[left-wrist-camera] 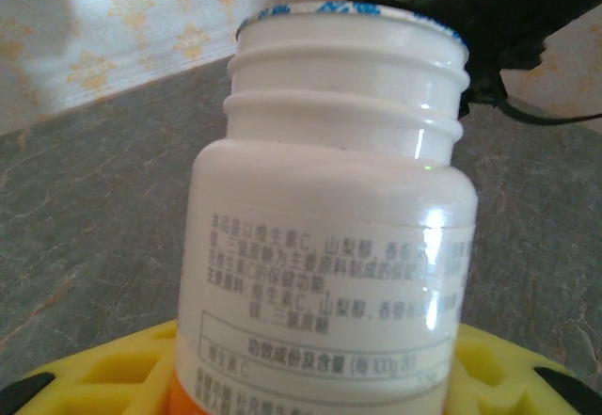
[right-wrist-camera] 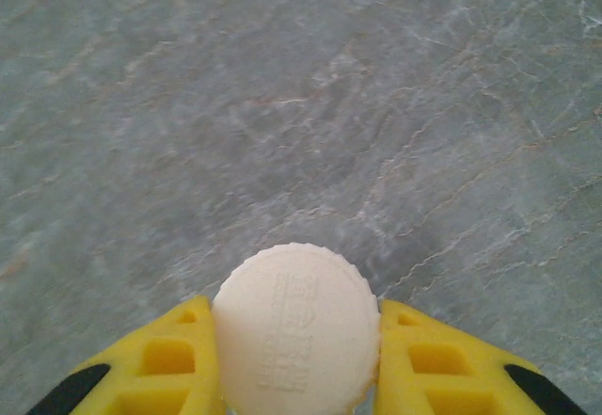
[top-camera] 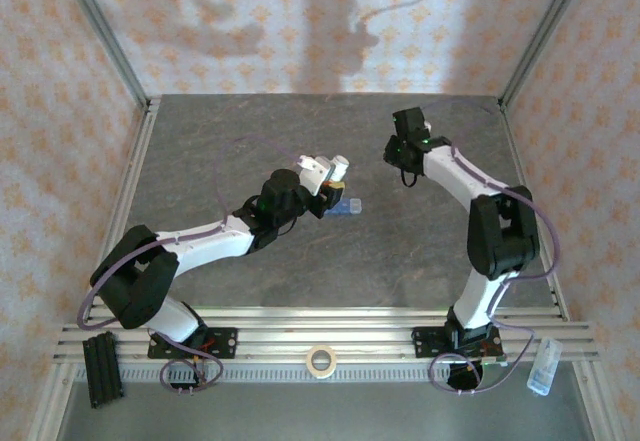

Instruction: Sort the pills into containers

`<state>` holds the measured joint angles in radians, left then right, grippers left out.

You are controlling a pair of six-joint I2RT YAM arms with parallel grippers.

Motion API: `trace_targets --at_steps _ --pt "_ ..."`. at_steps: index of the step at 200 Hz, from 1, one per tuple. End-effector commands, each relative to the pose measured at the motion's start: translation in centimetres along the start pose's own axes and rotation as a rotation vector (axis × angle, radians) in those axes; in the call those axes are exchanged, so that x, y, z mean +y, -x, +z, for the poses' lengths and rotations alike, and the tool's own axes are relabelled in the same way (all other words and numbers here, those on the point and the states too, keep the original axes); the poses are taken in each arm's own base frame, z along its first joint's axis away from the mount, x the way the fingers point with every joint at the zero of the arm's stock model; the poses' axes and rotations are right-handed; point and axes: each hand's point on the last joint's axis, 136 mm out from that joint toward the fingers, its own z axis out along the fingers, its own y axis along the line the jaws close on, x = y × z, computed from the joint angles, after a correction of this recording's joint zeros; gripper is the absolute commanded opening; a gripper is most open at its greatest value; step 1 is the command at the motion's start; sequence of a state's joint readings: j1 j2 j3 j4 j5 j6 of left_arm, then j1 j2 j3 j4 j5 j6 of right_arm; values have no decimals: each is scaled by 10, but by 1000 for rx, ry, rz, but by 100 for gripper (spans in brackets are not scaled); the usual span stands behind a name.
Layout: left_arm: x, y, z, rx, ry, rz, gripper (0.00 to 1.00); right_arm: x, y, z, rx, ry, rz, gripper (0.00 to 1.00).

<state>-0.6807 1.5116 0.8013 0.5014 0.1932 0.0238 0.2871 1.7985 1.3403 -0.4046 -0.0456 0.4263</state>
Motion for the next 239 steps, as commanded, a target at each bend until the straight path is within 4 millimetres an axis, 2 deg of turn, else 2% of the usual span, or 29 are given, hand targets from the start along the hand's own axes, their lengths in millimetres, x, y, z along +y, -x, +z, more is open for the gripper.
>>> trace_targets --at_steps 1,65,101,133,152,176,197,204,239 --pt "6 16 -3 -34 42 4 0 -21 3 14 -24 -132 23 21" --pt "12 15 7 -32 102 11 0 -39 -24 57 56 -222 50 25" --pt "12 15 17 -25 153 53 0 -55 -41 70 112 -265 42 34" --pt "7 15 24 -8 183 115 0 -68 -50 76 148 -282 46 52" --pt "3 10 27 4 190 149 0 -68 -53 78 166 -266 46 76" --pt "-2 7 30 8 194 175 0 -61 -46 65 136 -221 68 86" --pt "-4 10 29 -7 189 165 0 -54 -31 40 64 -171 103 92" --pt "-5 12 29 -13 186 162 0 -51 -27 32 45 -145 112 98" --pt "-10 26 31 -26 174 160 0 -26 -16 -9 -14 -40 98 100"
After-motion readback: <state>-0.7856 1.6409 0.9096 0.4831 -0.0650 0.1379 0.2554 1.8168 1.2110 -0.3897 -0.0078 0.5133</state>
